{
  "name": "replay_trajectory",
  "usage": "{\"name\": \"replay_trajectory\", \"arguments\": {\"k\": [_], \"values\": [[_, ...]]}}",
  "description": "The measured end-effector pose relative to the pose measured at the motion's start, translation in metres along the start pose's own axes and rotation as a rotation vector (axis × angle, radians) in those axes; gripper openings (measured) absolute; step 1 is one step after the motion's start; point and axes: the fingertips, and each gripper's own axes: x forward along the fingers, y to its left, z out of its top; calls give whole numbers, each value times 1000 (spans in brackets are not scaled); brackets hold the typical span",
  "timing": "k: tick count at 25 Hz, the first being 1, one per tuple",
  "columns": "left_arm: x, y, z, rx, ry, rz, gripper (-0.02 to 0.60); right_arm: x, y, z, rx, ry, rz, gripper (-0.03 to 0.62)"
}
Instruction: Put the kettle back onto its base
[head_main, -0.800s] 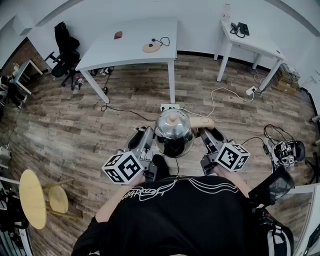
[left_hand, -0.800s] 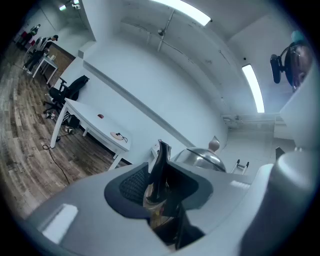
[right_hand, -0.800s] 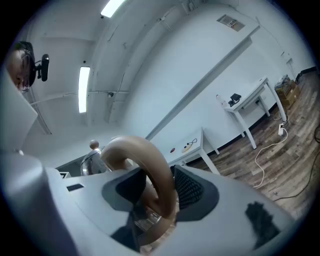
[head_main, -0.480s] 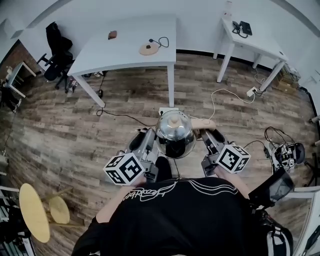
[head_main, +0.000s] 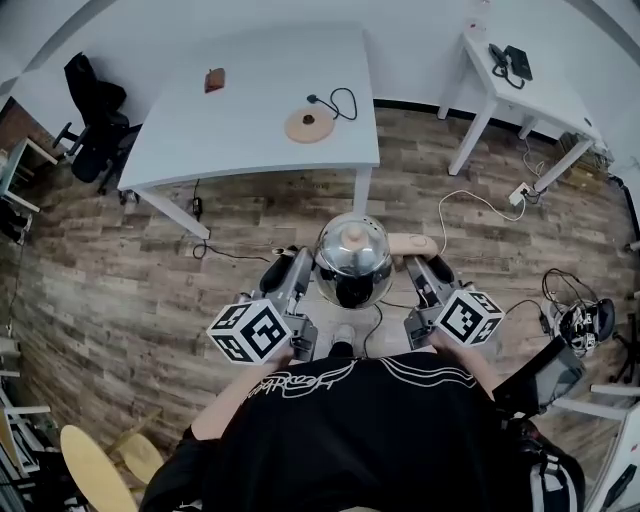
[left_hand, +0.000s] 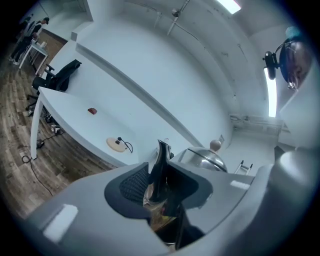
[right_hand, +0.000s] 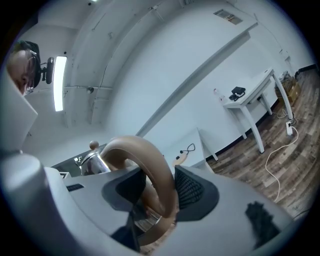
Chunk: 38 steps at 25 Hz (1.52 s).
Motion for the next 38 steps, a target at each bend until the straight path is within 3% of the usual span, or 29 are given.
{"name": "replay_trajectory", "arguments": {"k": [7, 19, 24, 33, 38], "values": [[60, 40, 68, 18, -12, -41, 118, 90, -1, 36, -17, -35, -1, 179], [104, 58, 86, 17, 0, -23, 118, 134, -26, 50, 5, -19, 5, 179], [175, 65, 119, -3, -1, 42, 118, 200, -64, 98, 36, 35, 31, 179], [200, 88, 102, -19, -82, 116, 118, 242, -99, 95, 3, 94, 118, 179], [261, 95, 119, -26, -124, 168, 117, 292, -136, 129, -9, 141, 168, 179]]}}
